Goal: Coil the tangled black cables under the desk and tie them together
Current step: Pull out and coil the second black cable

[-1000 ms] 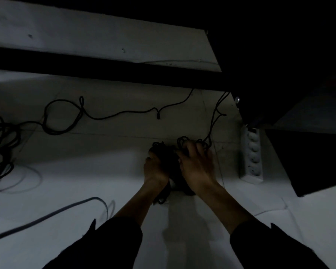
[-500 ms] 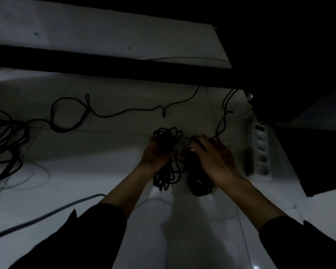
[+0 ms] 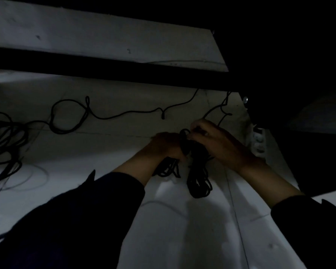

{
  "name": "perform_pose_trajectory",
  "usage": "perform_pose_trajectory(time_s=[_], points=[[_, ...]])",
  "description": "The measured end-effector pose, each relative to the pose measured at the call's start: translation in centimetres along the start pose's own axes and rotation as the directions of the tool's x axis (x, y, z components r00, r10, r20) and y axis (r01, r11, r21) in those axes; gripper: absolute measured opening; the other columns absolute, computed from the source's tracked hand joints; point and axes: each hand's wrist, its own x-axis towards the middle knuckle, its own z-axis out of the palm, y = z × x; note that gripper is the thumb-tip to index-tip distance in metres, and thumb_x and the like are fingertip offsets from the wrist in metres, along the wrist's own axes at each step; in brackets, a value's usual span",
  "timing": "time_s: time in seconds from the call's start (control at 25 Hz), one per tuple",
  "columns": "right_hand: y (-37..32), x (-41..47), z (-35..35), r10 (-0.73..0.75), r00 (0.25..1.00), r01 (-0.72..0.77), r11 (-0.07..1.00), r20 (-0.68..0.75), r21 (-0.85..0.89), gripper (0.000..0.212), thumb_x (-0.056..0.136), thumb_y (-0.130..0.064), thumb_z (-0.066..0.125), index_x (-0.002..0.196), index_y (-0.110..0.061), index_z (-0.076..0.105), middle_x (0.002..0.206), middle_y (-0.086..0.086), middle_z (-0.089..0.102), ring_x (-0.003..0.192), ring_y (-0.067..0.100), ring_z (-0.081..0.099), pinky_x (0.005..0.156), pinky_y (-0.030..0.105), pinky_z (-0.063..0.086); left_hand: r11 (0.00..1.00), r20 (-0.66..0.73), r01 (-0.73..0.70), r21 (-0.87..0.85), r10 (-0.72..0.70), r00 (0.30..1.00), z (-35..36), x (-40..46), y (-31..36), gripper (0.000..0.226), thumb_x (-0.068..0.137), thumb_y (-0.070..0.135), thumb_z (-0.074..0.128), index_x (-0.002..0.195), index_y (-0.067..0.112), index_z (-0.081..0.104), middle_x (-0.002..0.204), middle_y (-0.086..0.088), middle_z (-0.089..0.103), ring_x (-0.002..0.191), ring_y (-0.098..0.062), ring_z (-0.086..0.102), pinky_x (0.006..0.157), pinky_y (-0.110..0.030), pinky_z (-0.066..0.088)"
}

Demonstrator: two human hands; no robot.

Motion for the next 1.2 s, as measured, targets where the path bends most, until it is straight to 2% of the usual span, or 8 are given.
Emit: perform_pose_trajectory(time_s=[0.24, 0.4, 0.6, 0.72, 0.8, 0.96, 1.12, 1.2], points=[[1.3, 1.0, -0.6, -0.046, 0.995, 0.061, 0.985, -0.094, 0.161, 0.008, 0.086, -0.005, 0.066, 0.092, -0.002, 0.07, 0.105, 0.014, 0.059, 0.095, 0.002, 0.055, 0.085, 0.005, 0.04, 0.962, 0.12, -0.148, 0.231, 0.123, 0.985, -1.7, 1.0, 0.4, 0.066, 0.083, 0.027, 0.07, 0.14, 0.016, 0.039, 0.135, -0.006, 0.051, 0.121, -0.024, 0.049, 0.102, -0.033, 0.03], [1.5, 1.7, -1.3, 0.153, 0.988, -0.145, 0.854, 0.024, 0.5, 0.014, 0.088, -0.018, 0.067, 0.093, -0.007, 0.075, 0.1, 0.005, 0.07, 0.094, -0.005, 0.063, 0.091, 0.016, 0.045, 0.971, 0.095, -0.184, -0.151, 0.2, 0.975, -1.3, 1.8, -1.1, 0.065, 0.074, 0.021, 0.079, 0.131, 0.02, 0.047, 0.125, -0.001, 0.056, 0.108, -0.018, 0.054, 0.098, -0.032, 0.042], [2.8, 2.0, -0.6, 0.332, 0.933, -0.345, 0.711, 0.141, 0.613, 0.061, 0.085, -0.079, 0.033, 0.108, -0.034, 0.068, 0.114, -0.006, 0.069, 0.111, 0.013, 0.063, 0.103, 0.044, 0.045, 0.73, -0.041, -0.219, -0.647, 0.253, 0.966, -0.4, 1.0, -1.5, 0.029, 0.071, 0.01, 0.082, 0.088, 0.024, 0.062, 0.086, 0.006, 0.065, 0.084, -0.011, 0.064, 0.072, -0.021, 0.049], [2.6, 2.0, -0.5, 0.395, 0.91, -0.366, 0.629, 0.123, 0.686, 0.068, 0.068, -0.093, 0.03, 0.107, -0.048, 0.064, 0.116, -0.01, 0.066, 0.109, 0.01, 0.063, 0.097, 0.036, 0.05, 0.58, -0.18, -0.245, -0.777, 0.169, 0.969, 0.7, 1.1, -1.7, 0.025, 0.07, 0.006, 0.081, 0.085, 0.015, 0.063, 0.084, 0.001, 0.066, 0.084, -0.014, 0.064, 0.074, -0.023, 0.049], [3.2, 1.9, 0.0, 0.42, 0.901, -0.366, 0.608, 0.106, 0.705, 0.067, 0.07, -0.092, 0.029, 0.113, -0.05, 0.06, 0.125, -0.007, 0.063, 0.113, 0.012, 0.062, 0.093, 0.035, 0.051, 0.47, -0.258, -0.25, -0.847, 0.049, 0.965, 1.4, 1.4, -1.4, 0.05, 0.067, 0.007, 0.084, 0.103, 0.016, 0.051, 0.097, -0.001, 0.064, 0.092, -0.014, 0.063, 0.076, -0.024, 0.05], [5.1, 2.0, 1.1, 0.51, 0.852, -0.44, 0.58, 0.116, 0.686, 0.075, 0.066, -0.096, 0.027, 0.126, -0.057, 0.046, 0.139, 0.003, 0.054, 0.126, 0.028, 0.053, 0.103, 0.053, 0.042, 0.274, -0.369, -0.333, -0.902, -0.093, 0.925, 2.2, 2.1, -0.4, 0.041, 0.07, 0.006, 0.082, 0.1, 0.013, 0.054, 0.092, 0.008, 0.07, 0.088, -0.006, 0.067, 0.068, -0.012, 0.051], [3.4, 2.3, 1.4, 0.473, 0.881, -0.351, 0.673, -0.013, 0.651, 0.098, 0.063, -0.094, 0.03, 0.137, -0.03, 0.039, 0.125, 0.012, 0.058, 0.111, 0.025, 0.06, 0.078, 0.022, 0.054, 0.415, -0.463, -0.356, -0.837, -0.192, 0.865, 3.0, 2.9, -0.9, 0.032, 0.067, 0.028, 0.087, 0.078, 0.009, 0.063, 0.072, 0.01, 0.066, 0.069, -0.001, 0.065, 0.056, -0.013, 0.046], [3.2, 2.2, 1.8, 0.486, 0.873, -0.332, 0.65, -0.037, 0.684, 0.086, 0.073, -0.083, 0.036, 0.14, -0.029, 0.034, 0.135, 0.014, 0.052, 0.116, 0.027, 0.058, 0.062, 0.01, 0.051, 0.439, -0.473, -0.319, -0.84, -0.304, 0.827, 3.5, 2.9, -0.8, 0.034, 0.069, 0.035, 0.084, 0.084, 0.014, 0.062, 0.081, 0.012, 0.065, 0.075, 0.002, 0.063, 0.063, -0.014, 0.048]])
